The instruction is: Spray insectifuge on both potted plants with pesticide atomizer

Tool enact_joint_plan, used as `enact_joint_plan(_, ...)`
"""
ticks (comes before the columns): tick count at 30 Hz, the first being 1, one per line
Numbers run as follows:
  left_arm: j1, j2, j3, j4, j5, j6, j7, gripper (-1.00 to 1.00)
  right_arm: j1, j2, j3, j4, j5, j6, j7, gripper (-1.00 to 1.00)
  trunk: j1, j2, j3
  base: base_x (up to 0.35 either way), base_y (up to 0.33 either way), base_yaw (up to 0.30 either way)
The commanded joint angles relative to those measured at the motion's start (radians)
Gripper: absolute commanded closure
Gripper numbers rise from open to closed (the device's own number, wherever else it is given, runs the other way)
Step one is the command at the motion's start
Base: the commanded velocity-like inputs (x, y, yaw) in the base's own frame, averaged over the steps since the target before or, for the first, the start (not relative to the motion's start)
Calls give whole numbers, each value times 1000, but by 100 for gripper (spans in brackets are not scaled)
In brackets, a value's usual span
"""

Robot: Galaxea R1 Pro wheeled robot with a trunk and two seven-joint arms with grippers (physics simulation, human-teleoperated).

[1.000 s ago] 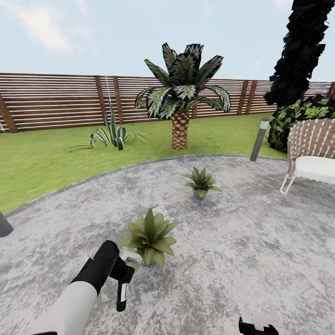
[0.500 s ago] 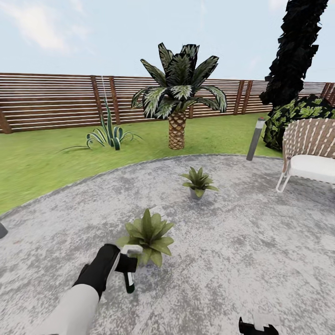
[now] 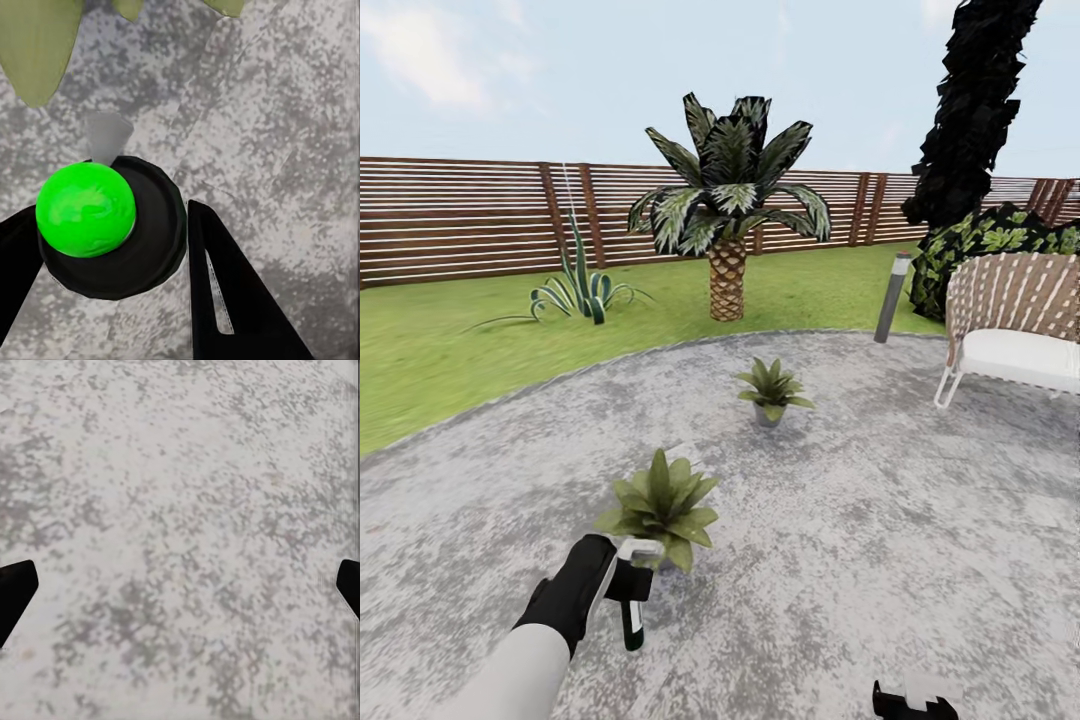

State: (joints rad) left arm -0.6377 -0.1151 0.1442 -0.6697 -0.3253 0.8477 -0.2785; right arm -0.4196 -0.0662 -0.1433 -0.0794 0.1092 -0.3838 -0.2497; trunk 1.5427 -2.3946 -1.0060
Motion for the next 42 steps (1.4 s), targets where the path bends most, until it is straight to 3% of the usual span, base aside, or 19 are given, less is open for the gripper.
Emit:
enact_joint_plan(1, 0, -1, 6, -1, -11, 4, -8, 100, -1, 0, -8, 1, 10, -3, -3, -100, 0, 0, -1, 3, -130, -17)
enact_joint_plan(23, -8, 1, 21, -10, -12, 5, -3, 100, -1, -1, -8, 2, 13, -3, -1, -100, 0, 0, -1, 17, -48, 61)
enact_joint_plan(28, -37, -7, 18, -13, -13, 99, 1, 100, -1, -1, -7, 3, 15, -3, 1, -100, 0, 0, -1, 0, 0, 5)
enact_joint_plan(30, -60, -7, 19, -13, -13, 119, 24, 100, -1, -2, -7, 3, 15, -3, 1, -100, 0, 0, -1, 0, 0, 0)
enact_joint_plan(31, -64, -5, 22, -12, -13, 125, 64, 100, -1, -3, -7, 3, 16, -3, 1, -100, 0, 0, -1, 0, 0, 0)
enact_joint_plan(34, -41, 1, 20, -3, -12, 121, 126, 100, -1, -3, -7, 3, 17, -3, 1, -100, 0, 0, -1, 0, 0, 0)
enact_joint_plan(36, -16, 4, 19, 1, -13, 116, 131, 100, -1, -3, -7, 3, 17, -3, 1, -100, 0, 0, -1, 0, 0, 0)
enact_joint_plan(38, 46, 5, 10, 6, -11, 92, 132, 100, -1, -3, -7, 3, 17, -3, 1, -100, 0, 0, -1, 0, 0, 0)
enact_joint_plan(42, 68, 4, 9, 0, -10, 64, 134, 100, -1, -2, -7, 3, 16, -3, 1, -100, 0, 0, -1, 0, 0, 0)
